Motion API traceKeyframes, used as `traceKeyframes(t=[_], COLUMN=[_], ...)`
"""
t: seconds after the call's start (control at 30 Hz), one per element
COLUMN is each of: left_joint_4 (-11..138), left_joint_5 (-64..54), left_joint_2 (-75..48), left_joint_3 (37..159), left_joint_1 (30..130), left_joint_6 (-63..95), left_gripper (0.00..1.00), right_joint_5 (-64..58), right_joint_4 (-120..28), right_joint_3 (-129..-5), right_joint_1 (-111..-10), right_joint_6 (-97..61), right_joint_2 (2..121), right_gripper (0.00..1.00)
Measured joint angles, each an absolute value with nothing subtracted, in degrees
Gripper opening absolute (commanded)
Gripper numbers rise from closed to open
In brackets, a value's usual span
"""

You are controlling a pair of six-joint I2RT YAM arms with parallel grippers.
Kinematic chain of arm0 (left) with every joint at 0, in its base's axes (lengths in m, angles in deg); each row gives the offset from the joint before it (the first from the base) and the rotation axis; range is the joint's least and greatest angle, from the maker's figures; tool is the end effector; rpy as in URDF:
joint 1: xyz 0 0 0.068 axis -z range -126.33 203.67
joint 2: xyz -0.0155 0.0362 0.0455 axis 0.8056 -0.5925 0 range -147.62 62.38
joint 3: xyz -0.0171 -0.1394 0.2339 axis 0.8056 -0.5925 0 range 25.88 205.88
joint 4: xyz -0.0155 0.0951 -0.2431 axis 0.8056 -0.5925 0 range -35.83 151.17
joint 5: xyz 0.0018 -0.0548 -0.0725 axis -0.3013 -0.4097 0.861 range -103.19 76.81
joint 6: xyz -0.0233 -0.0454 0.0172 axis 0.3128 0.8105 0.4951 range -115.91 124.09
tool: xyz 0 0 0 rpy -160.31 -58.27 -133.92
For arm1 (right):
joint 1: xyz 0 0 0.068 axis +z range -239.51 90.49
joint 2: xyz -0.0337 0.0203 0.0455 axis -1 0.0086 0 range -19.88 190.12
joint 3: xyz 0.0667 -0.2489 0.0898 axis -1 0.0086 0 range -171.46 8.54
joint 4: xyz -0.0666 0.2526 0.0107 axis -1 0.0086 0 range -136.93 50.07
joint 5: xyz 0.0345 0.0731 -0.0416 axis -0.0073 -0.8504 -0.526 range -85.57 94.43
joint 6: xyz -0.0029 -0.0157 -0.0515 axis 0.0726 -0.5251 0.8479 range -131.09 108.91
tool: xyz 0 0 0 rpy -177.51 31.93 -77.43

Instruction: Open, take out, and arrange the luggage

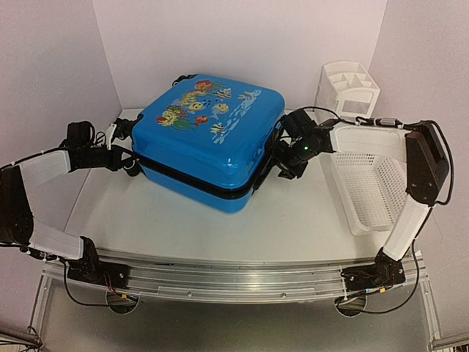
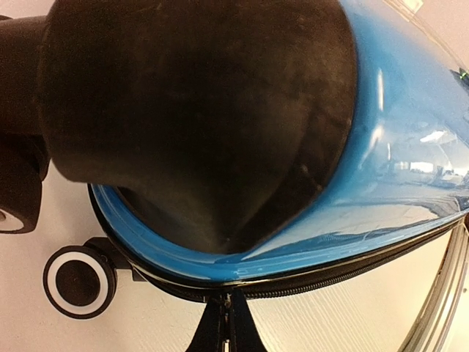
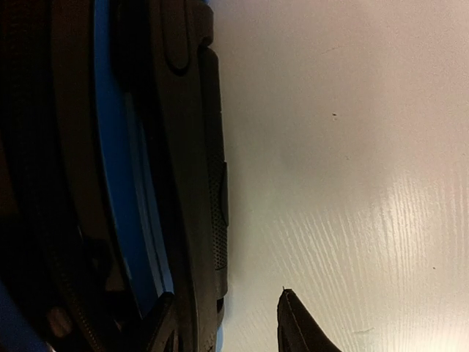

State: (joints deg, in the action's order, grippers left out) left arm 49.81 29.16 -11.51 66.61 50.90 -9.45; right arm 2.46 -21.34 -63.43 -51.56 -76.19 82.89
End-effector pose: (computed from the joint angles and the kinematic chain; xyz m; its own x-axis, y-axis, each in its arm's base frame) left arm 0.2570 -0.0115 0.2131 -0.5769 0.1453 -0.8038 0.5958 0.7481 -0.2923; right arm 0.2992 0.2348 0.2059 -0.8475 0.4887 -0.2073 0.3306 0.7914 0.5142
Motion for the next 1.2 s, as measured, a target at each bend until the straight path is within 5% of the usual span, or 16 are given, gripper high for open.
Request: traceKeyframes(t=[0.37,0.53,1.2], left_joint_4=[50.8,51.8,48.0], left_joint_5=[29.1,28.6,36.4], left_joint_2=[-11.5,-11.5,-18.2], left_joint_3=[66.3,66.3,71.6], left_joint_1=[50.9,50.8,47.1], left_joint_6=[-9.3,-8.4,-23.0], left_gripper=[0.00,0.00,0.00], right_joint_5=[2.6,3.1,-2.7], right_joint_4=[-26.8,-28.9,-33.4], right_joint_3=[-62.4,-62.7,-59.0], right_joint_1=[-51.2,-50.7,-55.2], right_joint_6=[-80.5,-81.7,-72.5], right_joint_2=[86.0,88.0,86.5], right_gripper=[0.34,0.00,0.00])
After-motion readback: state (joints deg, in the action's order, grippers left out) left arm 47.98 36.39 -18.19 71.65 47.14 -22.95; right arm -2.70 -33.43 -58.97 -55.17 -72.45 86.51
